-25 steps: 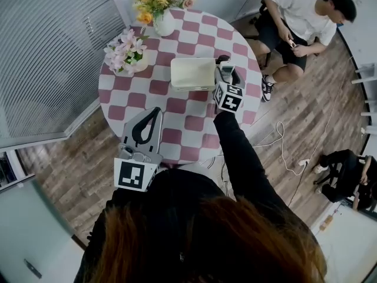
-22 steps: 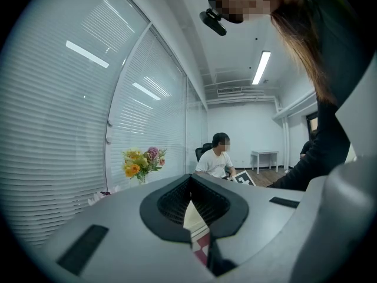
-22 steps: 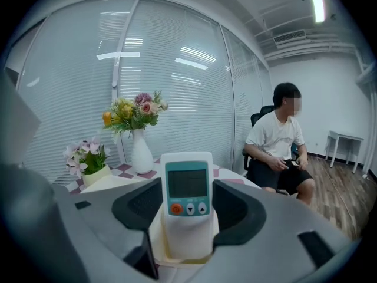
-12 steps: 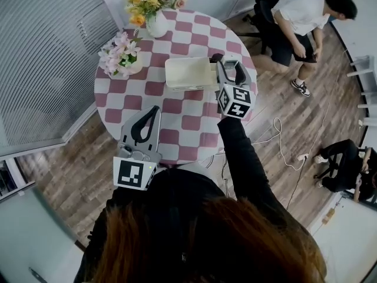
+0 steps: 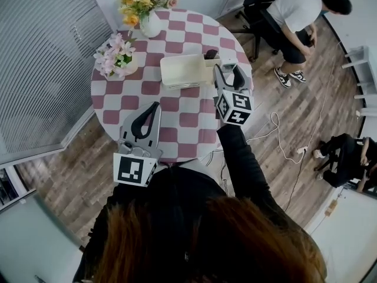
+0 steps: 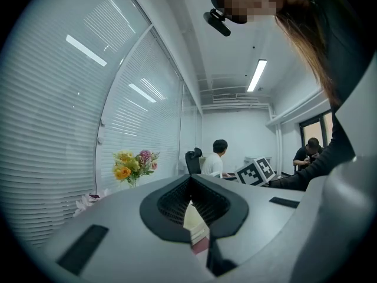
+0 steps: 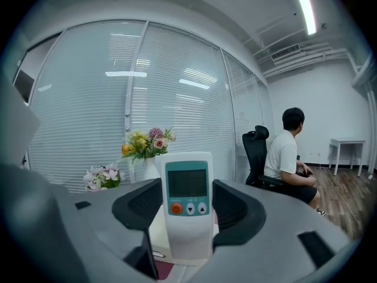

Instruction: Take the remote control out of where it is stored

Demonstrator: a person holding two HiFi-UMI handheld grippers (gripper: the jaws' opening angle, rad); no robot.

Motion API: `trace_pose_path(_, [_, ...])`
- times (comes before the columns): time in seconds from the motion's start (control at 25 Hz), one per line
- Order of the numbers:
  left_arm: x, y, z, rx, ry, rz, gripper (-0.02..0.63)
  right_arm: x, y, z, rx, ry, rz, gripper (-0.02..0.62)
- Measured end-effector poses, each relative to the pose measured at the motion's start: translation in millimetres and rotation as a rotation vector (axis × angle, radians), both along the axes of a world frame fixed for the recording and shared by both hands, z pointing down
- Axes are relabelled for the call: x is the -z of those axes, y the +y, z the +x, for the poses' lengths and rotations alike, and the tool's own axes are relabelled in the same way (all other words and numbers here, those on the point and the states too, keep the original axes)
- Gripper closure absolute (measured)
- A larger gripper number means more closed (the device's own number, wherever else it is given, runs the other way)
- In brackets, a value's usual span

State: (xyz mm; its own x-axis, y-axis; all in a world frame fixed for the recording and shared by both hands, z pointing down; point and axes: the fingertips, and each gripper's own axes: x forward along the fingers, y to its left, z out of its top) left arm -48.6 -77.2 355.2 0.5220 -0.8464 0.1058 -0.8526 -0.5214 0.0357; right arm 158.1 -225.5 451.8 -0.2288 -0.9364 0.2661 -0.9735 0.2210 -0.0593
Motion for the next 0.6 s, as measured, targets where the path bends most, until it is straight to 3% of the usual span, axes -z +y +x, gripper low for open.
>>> trace_pose_path(0.6, [0, 2, 14, -0.073, 0.045, -0.001, 0.597, 32, 72, -24, 0.055, -0.01, -0.008, 0.322])
